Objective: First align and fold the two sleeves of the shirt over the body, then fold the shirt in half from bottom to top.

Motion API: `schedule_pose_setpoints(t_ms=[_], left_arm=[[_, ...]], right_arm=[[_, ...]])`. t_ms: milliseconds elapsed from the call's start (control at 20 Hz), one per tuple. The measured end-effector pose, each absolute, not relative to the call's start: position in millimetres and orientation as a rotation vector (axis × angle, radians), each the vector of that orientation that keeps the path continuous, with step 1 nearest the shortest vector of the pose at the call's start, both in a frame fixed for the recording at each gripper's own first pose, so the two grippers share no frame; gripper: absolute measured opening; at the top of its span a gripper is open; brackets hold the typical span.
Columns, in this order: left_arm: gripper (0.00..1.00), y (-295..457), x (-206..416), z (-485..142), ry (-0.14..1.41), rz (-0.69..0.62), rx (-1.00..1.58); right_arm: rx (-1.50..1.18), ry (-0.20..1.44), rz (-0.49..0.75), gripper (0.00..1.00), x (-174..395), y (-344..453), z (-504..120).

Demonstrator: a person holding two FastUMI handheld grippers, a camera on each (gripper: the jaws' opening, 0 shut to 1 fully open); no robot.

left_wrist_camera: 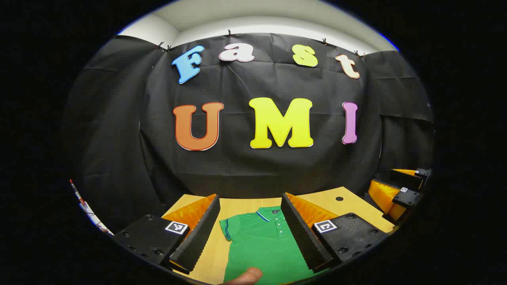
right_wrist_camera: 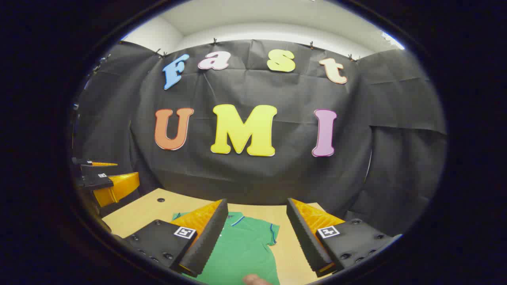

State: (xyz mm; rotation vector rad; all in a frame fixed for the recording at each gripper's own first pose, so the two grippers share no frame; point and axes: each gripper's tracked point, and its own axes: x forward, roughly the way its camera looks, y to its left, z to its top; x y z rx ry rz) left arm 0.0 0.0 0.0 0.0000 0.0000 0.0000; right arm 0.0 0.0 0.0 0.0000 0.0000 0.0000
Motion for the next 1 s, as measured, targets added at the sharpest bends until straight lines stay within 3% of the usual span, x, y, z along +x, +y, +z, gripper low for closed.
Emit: schedule_pose_setpoints(t_ms=[200, 250, 1000], left_arm=[[0.99, -1.3, 5.7, 6.7, -0.020, 0.001, 0.004], [0.99, -0.5, 6.8, 5.3, -0.013, 0.007, 0.006], [1.00, -14.5, 23.5, -12.2, 0.034, 0.022, -0.003]], right_arm=[[-0.027, -0.014, 0.030, 0.95, 8.4, 6.7, 5.4], [-0.027, -0.008, 0.035, 0.89, 12.0, 8.2, 3.0], [-0.038, 0.095, 0.042, 0.95, 48.5, -11.8, -36.5]])
